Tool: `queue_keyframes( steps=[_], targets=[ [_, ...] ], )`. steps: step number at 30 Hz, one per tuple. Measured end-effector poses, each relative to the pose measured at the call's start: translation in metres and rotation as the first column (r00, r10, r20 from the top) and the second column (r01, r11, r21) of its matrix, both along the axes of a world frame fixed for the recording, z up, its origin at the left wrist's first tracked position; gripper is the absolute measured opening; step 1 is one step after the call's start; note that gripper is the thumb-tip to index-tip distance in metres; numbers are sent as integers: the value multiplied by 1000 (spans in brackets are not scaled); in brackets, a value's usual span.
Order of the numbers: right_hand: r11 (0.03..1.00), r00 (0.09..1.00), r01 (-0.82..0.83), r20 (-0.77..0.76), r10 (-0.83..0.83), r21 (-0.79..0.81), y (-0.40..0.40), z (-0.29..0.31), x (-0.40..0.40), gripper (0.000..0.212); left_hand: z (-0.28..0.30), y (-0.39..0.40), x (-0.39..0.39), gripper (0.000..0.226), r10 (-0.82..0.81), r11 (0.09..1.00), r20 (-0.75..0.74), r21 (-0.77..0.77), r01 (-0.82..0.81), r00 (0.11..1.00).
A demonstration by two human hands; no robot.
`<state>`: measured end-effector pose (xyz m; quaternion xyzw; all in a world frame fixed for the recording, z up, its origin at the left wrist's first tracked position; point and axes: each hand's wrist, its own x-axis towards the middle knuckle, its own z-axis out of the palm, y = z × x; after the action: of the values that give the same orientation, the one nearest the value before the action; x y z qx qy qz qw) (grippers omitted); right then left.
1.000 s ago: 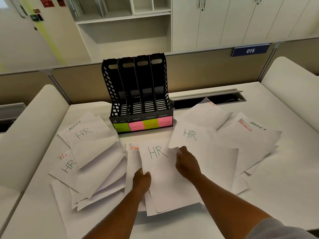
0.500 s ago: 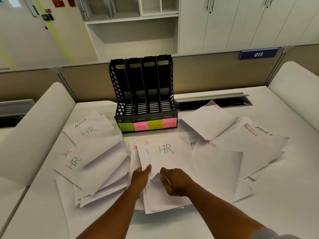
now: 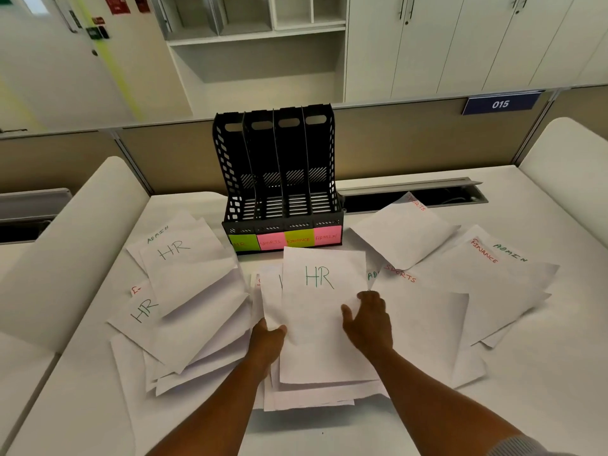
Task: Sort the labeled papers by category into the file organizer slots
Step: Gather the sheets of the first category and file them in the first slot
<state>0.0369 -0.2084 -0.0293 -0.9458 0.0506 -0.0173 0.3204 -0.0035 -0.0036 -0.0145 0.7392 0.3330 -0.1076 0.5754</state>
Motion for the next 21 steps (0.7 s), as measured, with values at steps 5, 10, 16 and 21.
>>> queue_keyframes(
  steps=[5, 10, 16, 21],
  targets=[
    [981, 967, 191, -180, -182, 30, -9, 3, 13, 61, 3, 5, -2, 49, -57, 997, 52, -40, 59, 997],
    [935, 951, 244, -253, -178, 259, -4, 3, 18, 65, 4, 10, -2, 45, -55, 994, 117, -82, 65, 992],
    [851, 969, 108, -246, 26, 513, 13, 10, 15, 49, 4, 10, 3, 45, 15, 994, 155, -109, 2, 988],
    [876, 969, 57, -239, 67, 478, 16, 14, 18, 32, 6, 15, 6, 38, 83, 990, 225, -127, -56, 971]
  ],
)
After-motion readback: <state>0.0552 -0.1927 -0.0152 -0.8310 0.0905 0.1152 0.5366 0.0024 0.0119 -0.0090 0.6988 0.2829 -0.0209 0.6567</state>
